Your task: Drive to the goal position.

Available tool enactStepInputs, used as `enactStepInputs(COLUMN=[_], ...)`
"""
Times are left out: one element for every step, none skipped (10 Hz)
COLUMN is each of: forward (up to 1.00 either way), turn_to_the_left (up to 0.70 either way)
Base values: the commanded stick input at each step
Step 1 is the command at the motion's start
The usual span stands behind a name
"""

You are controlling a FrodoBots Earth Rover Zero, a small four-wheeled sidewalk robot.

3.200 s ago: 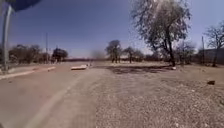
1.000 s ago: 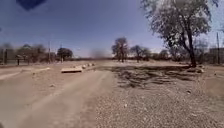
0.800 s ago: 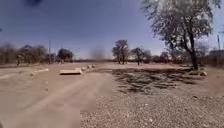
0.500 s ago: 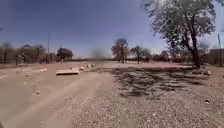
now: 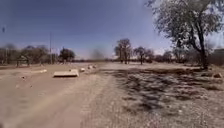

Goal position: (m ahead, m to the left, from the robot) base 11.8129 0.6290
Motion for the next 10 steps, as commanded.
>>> enactStepInputs(forward=[1.00, 1.00, 1.00, 1.00, 1.00, 1.00, 1.00, 1.00, 1.00, 1.00], turn_to_the_left=[0.00, 0.00, 0.00, 0.00, 0.00, 0.00, -0.09, -0.21, -0.21, -0.10])
